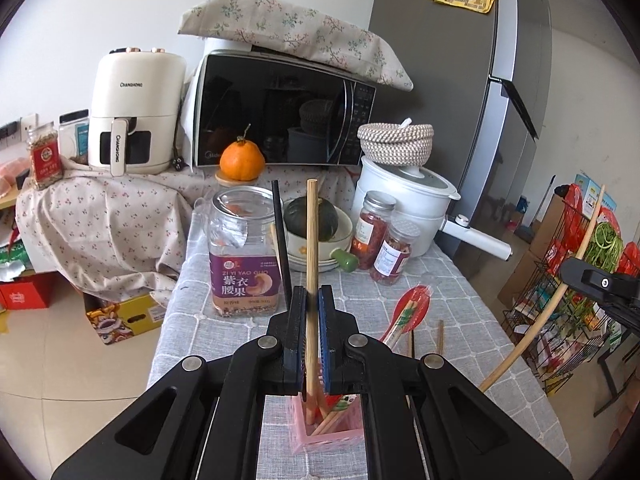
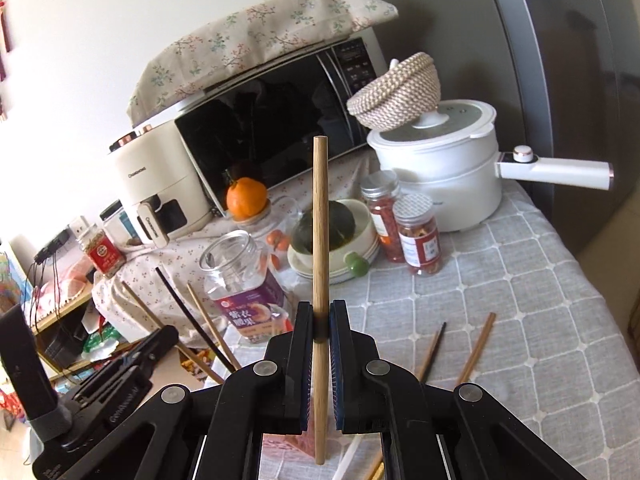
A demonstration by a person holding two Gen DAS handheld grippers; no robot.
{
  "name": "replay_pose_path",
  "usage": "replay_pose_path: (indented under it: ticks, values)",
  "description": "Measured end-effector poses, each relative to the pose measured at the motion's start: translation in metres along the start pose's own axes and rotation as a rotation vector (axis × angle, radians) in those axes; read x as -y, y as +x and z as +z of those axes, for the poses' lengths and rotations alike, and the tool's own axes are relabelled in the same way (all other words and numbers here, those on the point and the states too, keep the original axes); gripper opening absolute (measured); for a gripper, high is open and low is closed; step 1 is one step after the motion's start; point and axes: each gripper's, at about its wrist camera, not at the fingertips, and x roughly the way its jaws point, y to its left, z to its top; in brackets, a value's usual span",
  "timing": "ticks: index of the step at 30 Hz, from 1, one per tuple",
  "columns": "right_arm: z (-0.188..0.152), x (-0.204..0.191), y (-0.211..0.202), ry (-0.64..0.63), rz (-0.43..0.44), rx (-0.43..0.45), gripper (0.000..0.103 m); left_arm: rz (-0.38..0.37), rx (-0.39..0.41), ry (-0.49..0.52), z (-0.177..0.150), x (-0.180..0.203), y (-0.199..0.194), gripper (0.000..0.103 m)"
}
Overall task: Organize utensils
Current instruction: 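Carry both held wooden chopsticks over the pink basket and lower them in, then open both grippers to release the chopsticks into the pink basket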
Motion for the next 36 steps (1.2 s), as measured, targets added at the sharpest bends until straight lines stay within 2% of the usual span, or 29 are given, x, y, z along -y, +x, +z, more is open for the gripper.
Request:
replay_pose_path:
  ticks: [5, 10, 12, 14, 17, 28, 36]
  values:
    - [-0.001, -0.013, 0.005, -0.018, 0.027, 0.023, 0.006, -0.002, -0.059, -0.022, -0.004, -0.007, 0.017, 0.006]
    - [0.000, -0.024, 0.012, -0.024, 0.055, 0.053, 0.006, -0.026, -0.097, -0.069, 0.000, -0.015, 0.017, 0.009]
    - [0.001, -0.029, 0.015, -0.026, 0.058, 0.064, 0.006, -0.030, -0.096, -0.087, 0.003, -0.018, 0.011, 0.017]
    - [0.001, -0.034, 0.019, -0.028, 0.066, 0.080, 0.006, -0.016, -0.082, -0.099, 0.004, -0.021, 0.003, 0.036]
    - [0.001, -0.042, 0.024, -0.036, 0.072, 0.103, 0.006, -0.001, -0.060, -0.107, 0.004, -0.026, -0.011, 0.049]
    - [-0.010, -0.079, 0.055, -0.163, -0.010, 0.131, 0.006, 0.097, -0.144, -0.068, -0.012, -0.056, -0.017, 0.056]
    - [-0.023, -0.083, 0.085, -0.210, -0.070, 0.074, 0.006, 0.121, -0.199, -0.046, -0.022, -0.067, -0.010, 0.056]
